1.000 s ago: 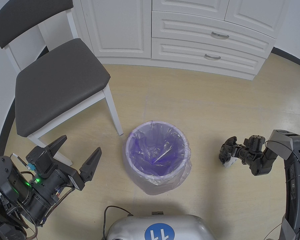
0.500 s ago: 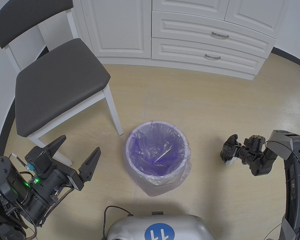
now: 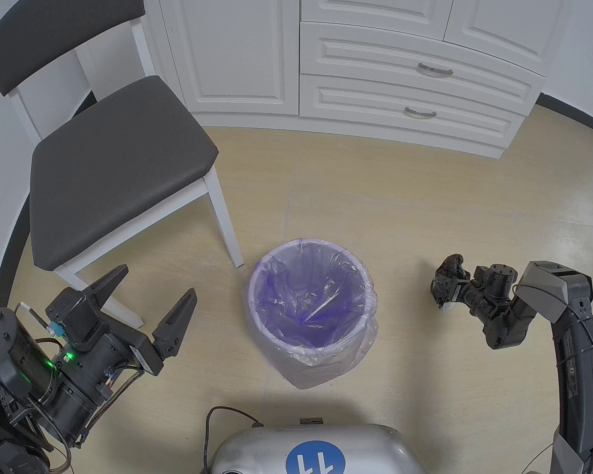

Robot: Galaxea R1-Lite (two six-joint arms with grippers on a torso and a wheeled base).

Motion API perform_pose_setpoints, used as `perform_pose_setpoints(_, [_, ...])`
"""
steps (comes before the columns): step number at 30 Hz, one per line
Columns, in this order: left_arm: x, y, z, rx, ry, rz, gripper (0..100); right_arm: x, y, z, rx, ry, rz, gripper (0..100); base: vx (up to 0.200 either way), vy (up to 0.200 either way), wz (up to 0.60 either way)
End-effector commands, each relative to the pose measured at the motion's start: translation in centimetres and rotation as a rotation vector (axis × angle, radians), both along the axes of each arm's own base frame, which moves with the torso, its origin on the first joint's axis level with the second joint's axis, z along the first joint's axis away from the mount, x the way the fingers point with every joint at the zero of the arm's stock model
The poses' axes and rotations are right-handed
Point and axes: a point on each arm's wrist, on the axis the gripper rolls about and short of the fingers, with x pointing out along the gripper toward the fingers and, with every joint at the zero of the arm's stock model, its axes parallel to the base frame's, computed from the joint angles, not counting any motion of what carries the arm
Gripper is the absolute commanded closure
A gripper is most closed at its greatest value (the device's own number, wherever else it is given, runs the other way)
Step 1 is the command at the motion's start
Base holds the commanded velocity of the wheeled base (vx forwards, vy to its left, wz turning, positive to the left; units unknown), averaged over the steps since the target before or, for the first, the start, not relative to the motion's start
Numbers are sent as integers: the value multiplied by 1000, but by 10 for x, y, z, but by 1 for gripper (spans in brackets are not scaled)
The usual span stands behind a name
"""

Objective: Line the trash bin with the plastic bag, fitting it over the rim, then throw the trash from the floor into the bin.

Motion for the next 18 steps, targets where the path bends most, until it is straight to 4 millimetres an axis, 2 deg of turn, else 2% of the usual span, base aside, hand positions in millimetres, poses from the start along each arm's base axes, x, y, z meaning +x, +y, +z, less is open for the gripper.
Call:
perform_pose_setpoints(1, [0, 0, 0, 2, 0, -1, 0, -3, 6, -16, -1, 8, 13, 100, 0, 0, 0])
perform_pose_setpoints(5, [-2, 1, 3, 1, -15, 0, 0, -9, 6, -12, -59, 15, 31, 100, 0, 0, 0])
perform_pose_setpoints(11, [-3, 2, 3, 20, -27, 0, 0, -22, 1, 22, -208, -2, 48, 100, 0, 0, 0])
perform_pose_setpoints(12, [-3, 2, 3, 23, -28, 2, 0, -32, 0, 39, -274, -3, 58, 100, 0, 0, 0])
perform_pose_setpoints(13, [-3, 2, 3, 23, -28, 2, 0, -33, 0, 42, -284, -5, 60, 100, 0, 0, 0])
perform_pose_setpoints(14, [-3, 2, 3, 23, -28, 0, 0, -43, 1, 60, -329, -14, 69, 100, 0, 0, 0])
perform_pose_setpoints(15, [-3, 2, 4, 22, -29, 1, 0, -47, 2, 66, -343, -18, 73, 100, 0, 0, 0])
perform_pose_setpoints(16, [-3, 2, 4, 22, -31, -1, 0, -58, 4, 85, -370, -33, 79, 100, 0, 0, 0])
perform_pose_setpoints(17, [-3, 2, 4, 22, -31, -1, 0, -58, 4, 85, -370, -33, 79, 100, 0, 0, 0])
perform_pose_setpoints(18, [-4, 2, 5, 20, -36, -1, 0, -72, 9, 105, -393, -51, 91, 100, 0, 0, 0])
